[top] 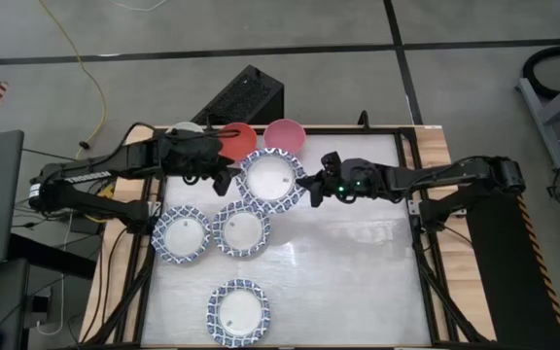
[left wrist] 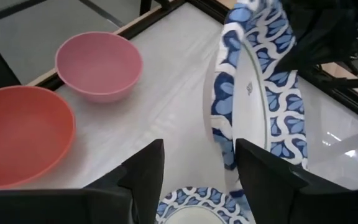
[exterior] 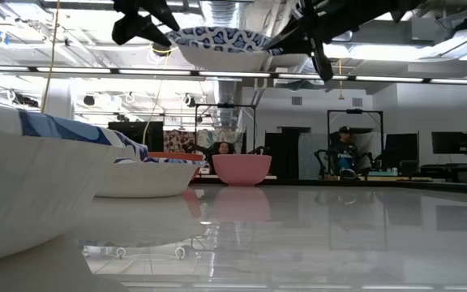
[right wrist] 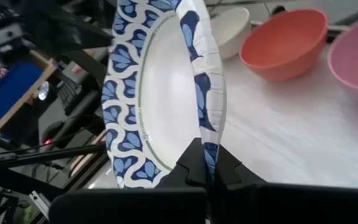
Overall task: Nest bowls inside each other by size order
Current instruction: Stack the white patterned bowl on top of the white patterned bowl
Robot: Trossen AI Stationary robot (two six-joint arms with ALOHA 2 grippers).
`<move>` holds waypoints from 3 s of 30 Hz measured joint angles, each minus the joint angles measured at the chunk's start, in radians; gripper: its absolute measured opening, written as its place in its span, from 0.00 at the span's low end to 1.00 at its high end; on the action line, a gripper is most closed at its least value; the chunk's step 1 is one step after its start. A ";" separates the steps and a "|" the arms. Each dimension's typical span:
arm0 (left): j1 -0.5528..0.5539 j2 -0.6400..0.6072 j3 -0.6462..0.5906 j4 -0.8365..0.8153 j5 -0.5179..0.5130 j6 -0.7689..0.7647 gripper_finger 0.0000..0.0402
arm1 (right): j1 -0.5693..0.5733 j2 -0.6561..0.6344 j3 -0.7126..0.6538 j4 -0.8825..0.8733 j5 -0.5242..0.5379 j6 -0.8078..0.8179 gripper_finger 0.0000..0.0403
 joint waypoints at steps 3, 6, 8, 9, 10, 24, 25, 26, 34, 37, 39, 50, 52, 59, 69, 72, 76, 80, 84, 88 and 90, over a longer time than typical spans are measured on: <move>0.000 -0.016 0.000 -0.015 0.003 -0.010 0.46 | 0.000 0.000 0.000 -0.041 0.000 0.030 0.02; 0.000 -0.048 0.000 -0.026 -0.001 -0.012 0.46 | 0.000 0.000 0.000 -0.066 0.000 0.060 0.02; 0.000 -0.077 0.000 -0.020 -0.007 -0.011 0.45 | 0.000 0.000 0.000 -0.065 -0.002 0.074 0.02; 0.002 -0.095 0.000 -0.019 -0.013 -0.012 0.45 | 0.000 0.000 0.000 -0.061 -0.007 0.075 0.02; 0.004 -0.115 0.000 -0.020 -0.019 -0.013 0.45 | 0.001 0.000 0.000 -0.056 -0.012 0.078 0.02; 0.008 -0.299 0.001 -0.027 -0.134 -0.028 0.45 | -0.002 0.154 0.003 0.140 -0.146 0.185 0.02; 0.007 -0.308 0.001 -0.026 -0.134 -0.028 0.45 | -0.002 0.169 0.011 0.143 -0.157 0.190 0.02; 0.007 -0.316 0.001 -0.029 -0.134 -0.027 0.45 | -0.002 0.185 0.025 0.143 -0.163 0.189 0.02; 0.007 -0.337 0.001 -0.074 -0.180 -0.017 0.45 | -0.002 0.341 0.222 0.116 -0.279 0.125 0.02; 0.007 -0.335 0.001 -0.091 -0.184 -0.023 0.45 | -0.002 0.397 0.314 0.024 -0.293 0.092 0.02; 0.007 -0.336 0.001 -0.100 -0.183 -0.024 0.45 | 0.002 0.422 0.360 -0.048 -0.312 0.069 0.02; 0.007 -0.336 0.001 -0.128 -0.185 -0.027 0.45 | 0.000 0.478 0.463 -0.202 -0.368 0.020 0.02; 0.007 -0.336 0.001 -0.130 -0.185 -0.027 0.45 | 0.000 0.478 0.462 -0.197 -0.375 0.021 0.02; 0.007 -0.334 0.001 -0.131 -0.206 -0.029 0.45 | 0.000 0.506 0.461 -0.197 -0.420 0.032 0.02; 0.007 -0.334 0.001 -0.147 -0.210 -0.058 0.45 | -0.027 0.574 0.460 -0.170 -0.494 0.059 0.02; 0.007 -0.334 0.001 -0.167 -0.210 -0.065 0.45 | -0.043 0.577 0.461 -0.172 -0.496 0.073 0.02; 0.007 -0.334 0.001 -0.177 -0.210 -0.068 0.45 | -0.061 0.576 0.462 -0.172 -0.496 0.069 0.02; 0.007 -0.334 0.001 -0.178 -0.210 -0.068 0.45 | -0.070 0.577 0.462 -0.172 -0.495 0.066 0.02; 0.007 -0.334 0.001 -0.179 -0.211 -0.068 0.45 | -0.069 0.612 0.461 -0.185 -0.495 0.071 0.02; 0.007 -0.334 0.001 -0.180 -0.211 -0.067 0.45 | -0.068 0.639 0.464 -0.183 -0.495 0.074 0.02; 0.007 -0.334 0.001 -0.180 -0.212 -0.068 0.45 | -0.068 0.651 0.462 -0.187 -0.496 0.074 0.02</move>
